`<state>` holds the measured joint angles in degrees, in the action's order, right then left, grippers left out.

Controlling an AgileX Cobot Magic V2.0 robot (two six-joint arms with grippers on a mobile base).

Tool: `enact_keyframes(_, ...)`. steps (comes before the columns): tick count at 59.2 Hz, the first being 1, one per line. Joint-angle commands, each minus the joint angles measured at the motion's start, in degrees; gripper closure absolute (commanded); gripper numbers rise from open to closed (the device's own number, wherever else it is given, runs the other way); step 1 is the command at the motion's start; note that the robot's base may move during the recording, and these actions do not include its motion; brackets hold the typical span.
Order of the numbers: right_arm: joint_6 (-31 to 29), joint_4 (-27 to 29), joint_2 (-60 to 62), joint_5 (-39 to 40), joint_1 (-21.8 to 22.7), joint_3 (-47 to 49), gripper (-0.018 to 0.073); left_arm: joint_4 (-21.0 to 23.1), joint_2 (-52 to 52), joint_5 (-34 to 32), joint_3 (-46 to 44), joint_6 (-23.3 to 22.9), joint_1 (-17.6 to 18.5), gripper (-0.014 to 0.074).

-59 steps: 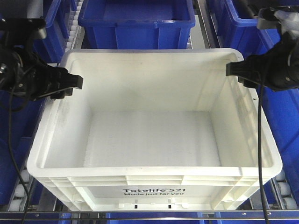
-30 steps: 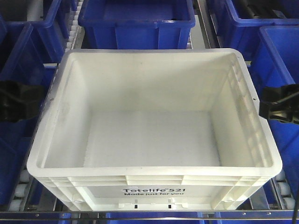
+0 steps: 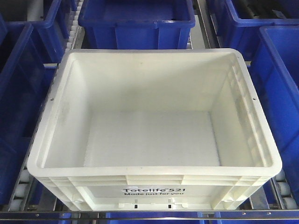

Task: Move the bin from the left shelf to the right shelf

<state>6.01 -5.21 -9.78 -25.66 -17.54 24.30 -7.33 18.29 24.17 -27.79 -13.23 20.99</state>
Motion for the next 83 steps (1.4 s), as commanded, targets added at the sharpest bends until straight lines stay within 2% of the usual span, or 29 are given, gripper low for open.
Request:
enact_keyframes(1, -4.9, 1.3, 3.8, 4.3, 0.3, -1.2, 0.0183, 0.3, -4.1, -4.8, 1.4, 1.1, 0.4, 0.0163)
enact_keyframes(11, -6.0, 1.3, 9.7, 6.0, 0.3, -6.2, 0.0195, 0.2, -11.9, -6.9, 8.0, 2.2, 0.4, 0.0174)
enact_keyframes(18, -6.0, 1.3, 9.9, 7.2, 0.3, -7.1, 0.0224, 0.2, -13.1, -9.1, 10.0, 2.2, 0.4, 0.0228)
enact_keyframes(24, -6.0, 1.3, 9.9, 6.4, 0.3, -7.2, 0.0329, 0.2, -13.0, -8.7, 10.0, 2.2, 0.3, 0.0356)
enact_keyframes(32, -6.0, 1.3, 9.9, 6.5, 0.3, -7.2, 0.0575, 0.2, -13.0, -8.7, 10.0, 2.2, 0.2, 0.0606)
enact_keyframes(76, -6.0, 1.7, 9.9, 6.6, 0.3, -7.2, 0.0568, 0.0, -13.2, -7.9, 11.2, 2.2, 0.1, 0.0604)
enact_keyframes(79, -6.0, 1.6, 9.9, 6.6, 0.3, -7.2, 0.0568, 0.1, -13.6, -7.2, 12.0, 2.2, -0.9, 0.0604)
enact_keyframes(83, -6.0, 1.5, 9.9, 6.6, 0.3, -7.2, 0.0568, 0.2, -15.4, -7.0, 13.9, 2.2, -4.6, 0.0604)
